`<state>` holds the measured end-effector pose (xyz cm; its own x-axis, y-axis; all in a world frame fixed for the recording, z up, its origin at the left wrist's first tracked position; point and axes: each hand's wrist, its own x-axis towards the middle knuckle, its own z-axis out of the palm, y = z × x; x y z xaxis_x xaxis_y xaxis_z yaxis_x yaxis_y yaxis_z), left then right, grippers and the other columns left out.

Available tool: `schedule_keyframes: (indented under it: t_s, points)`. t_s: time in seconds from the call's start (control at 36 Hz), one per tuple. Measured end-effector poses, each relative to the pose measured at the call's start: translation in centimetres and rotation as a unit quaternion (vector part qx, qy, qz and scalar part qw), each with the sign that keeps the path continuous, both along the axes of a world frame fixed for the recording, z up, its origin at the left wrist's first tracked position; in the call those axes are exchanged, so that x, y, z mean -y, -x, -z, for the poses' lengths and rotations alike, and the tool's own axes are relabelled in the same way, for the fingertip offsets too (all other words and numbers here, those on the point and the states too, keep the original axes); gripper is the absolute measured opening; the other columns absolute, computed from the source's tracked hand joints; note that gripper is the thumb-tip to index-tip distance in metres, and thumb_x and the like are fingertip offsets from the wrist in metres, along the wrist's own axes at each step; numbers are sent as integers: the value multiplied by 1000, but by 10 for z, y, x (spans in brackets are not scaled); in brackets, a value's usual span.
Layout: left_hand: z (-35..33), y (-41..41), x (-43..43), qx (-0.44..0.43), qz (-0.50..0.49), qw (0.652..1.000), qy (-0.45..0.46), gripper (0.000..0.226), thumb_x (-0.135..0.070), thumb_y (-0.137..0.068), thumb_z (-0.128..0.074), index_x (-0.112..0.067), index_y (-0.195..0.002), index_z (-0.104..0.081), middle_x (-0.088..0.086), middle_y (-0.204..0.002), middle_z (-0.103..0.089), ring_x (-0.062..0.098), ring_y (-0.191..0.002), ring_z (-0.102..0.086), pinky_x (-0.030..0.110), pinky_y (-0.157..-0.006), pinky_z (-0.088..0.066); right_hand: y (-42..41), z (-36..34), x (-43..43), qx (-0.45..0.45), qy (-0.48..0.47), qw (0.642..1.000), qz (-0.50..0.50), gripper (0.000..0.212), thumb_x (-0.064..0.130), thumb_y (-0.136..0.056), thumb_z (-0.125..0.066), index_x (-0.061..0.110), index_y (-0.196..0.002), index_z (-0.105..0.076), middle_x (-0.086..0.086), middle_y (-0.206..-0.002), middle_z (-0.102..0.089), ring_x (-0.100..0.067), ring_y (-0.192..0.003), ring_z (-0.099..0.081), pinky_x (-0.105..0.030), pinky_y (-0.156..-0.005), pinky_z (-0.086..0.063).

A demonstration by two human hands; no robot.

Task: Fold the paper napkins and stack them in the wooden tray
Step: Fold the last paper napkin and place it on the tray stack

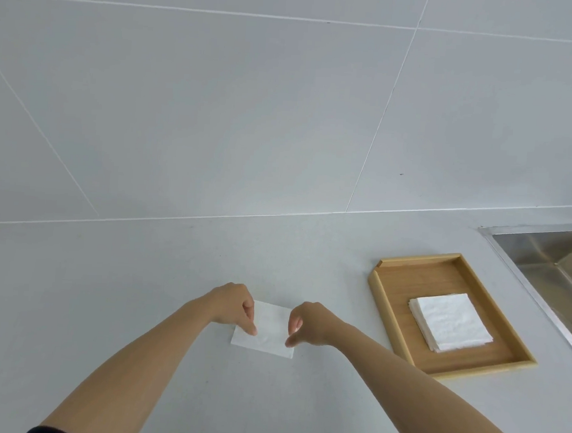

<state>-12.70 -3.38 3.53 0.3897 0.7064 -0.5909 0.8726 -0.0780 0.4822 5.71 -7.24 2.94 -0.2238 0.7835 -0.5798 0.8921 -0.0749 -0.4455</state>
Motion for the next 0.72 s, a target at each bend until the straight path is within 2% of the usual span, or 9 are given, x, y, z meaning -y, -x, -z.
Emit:
schedule_keyframes:
  t_s: [0.08,0.17,0.19,0.25,0.28,0.33,0.5,0.61,0.72]
  points:
    - [-2,1,-4,-4,-43,999,14,38,-37,-72,-74,-24,-44,-53,-6,-51,-42,8,-50,-37,21,-53,-28,-2,-4,-4,5,11,1000,20,35,35,-83,-64,4,-100,-67,-10,-110,-67,-26,-105,-60,-32,-85,-46]
    - [-1,1,-9,7,-74,997,-15,33,-39,-78,-67,-20,-53,-58,-2,-58,-46,13,-57,-42,23,-60,-30,-3,-9,-11,3,-25,998,50,42,37,-89,-55,-1,-105,-63,-16,-110,-64,-29,-106,-58,-37,-88,-46]
    - [1,1,-10,2,-70,997,-32,27,-37,-80,-66,-17,-62,-60,0,-70,-53,15,-68,-50,24,-64,-35,-4,-9,-13,0,-42,997,59,41,37,-90,-54,1,-109,-62,-15,-116,-62,-29,-110,-55,-38,-94,-45]
    - [5,-1,-13,-15,-59,996,-68,22,-32,-83,-63,-15,-96,-63,4,-107,-58,20,-102,-55,29,-85,-42,-3,-7,-15,-8,-73,995,74,37,35,-90,-53,9,-116,-56,-11,-125,-57,-26,-117,-50,-38,-99,-42]
    - [8,-2,-13,-26,-55,995,-83,33,-30,-83,-63,-15,-112,-58,5,-122,-54,21,-115,-51,32,-94,-40,-2,-5,-15,-10,-82,993,82,37,34,-91,-53,12,-120,-53,-10,-127,-55,-26,-119,-48,-37,-99,-42]
    - [13,-5,-12,-46,-40,992,-107,49,-28,-84,-62,-17,-129,-46,6,-135,-46,23,-125,-45,34,-103,-37,0,0,-14,-9,-91,991,94,38,31,-91,-53,15,-126,-47,-9,-128,-53,-25,-120,-46,-36,-98,-41]
    - [30,-12,-6,-110,11,986,-125,70,-22,-81,-65,-19,-140,-28,5,-143,-38,24,-132,-36,37,-105,-33,9,20,-7,11,-90,991,99,51,22,-90,-57,15,-135,-35,-9,-133,-49,-24,-126,-41,-36,-98,-40]
    - [38,-17,-3,-120,24,984,-129,74,-18,-79,-69,-17,-140,-27,6,-142,-36,25,-132,-35,37,-105,-34,12,27,-6,23,-93,992,88,63,21,-85,-63,13,-138,-29,-7,-137,-44,-25,-128,-37,-36,-100,-41]
    - [40,-19,-5,-123,26,984,-126,69,-18,-79,-69,-17,-137,-30,5,-137,-43,25,-130,-37,37,-104,-33,13,30,-7,40,-91,993,60,64,18,-82,-67,11,-135,-31,-7,-137,-44,-25,-126,-37,-35,-102,-39]
